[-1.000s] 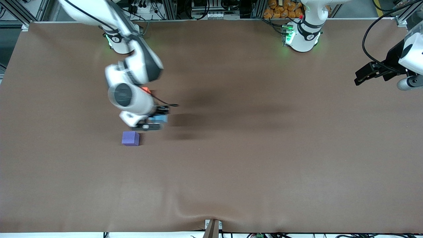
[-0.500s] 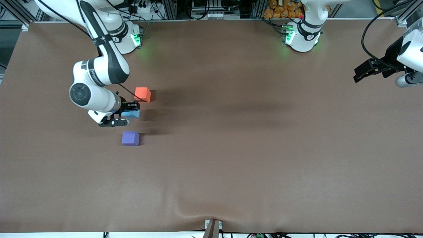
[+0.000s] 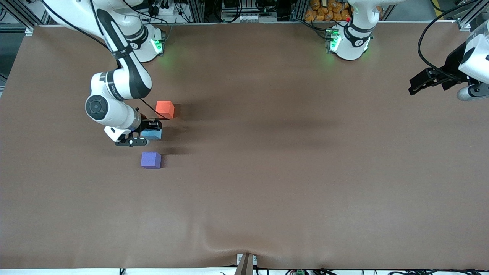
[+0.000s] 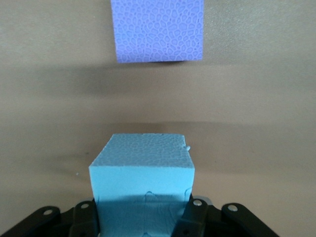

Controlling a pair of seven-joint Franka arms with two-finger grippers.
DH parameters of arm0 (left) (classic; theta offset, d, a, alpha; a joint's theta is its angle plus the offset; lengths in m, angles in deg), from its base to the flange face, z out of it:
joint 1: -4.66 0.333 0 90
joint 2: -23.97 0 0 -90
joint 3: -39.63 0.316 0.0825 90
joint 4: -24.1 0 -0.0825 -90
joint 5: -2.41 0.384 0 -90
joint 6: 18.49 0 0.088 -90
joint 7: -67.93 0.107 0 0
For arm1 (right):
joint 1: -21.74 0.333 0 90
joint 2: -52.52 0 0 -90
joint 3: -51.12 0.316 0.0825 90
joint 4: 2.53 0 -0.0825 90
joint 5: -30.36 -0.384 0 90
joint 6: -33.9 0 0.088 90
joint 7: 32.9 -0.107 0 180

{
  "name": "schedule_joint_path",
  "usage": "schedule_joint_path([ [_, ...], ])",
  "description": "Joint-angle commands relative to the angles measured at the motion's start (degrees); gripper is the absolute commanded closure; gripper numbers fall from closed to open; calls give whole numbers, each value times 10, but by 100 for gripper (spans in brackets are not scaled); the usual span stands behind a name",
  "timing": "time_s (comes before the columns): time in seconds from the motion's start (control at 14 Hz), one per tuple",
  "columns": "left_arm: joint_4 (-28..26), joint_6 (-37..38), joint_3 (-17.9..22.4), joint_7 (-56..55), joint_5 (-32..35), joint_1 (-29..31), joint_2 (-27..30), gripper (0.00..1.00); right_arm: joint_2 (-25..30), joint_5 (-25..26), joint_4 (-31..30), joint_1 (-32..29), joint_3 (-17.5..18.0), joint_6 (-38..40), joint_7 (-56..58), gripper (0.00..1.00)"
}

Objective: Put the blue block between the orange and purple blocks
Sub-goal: 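Carry the blue cube with the right gripper between the orange and purple cubes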

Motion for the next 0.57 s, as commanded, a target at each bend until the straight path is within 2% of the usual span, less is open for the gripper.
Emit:
schedule_joint_path([
  [0.0,-13,0,-2,8,-1,3,15,0,-12,-7,-5,-8,8,-24,1,100],
  [0.5,-13,-1,-1,8,0,3,14,0,-41,-7,-16,-3,9,-61,-9,100],
])
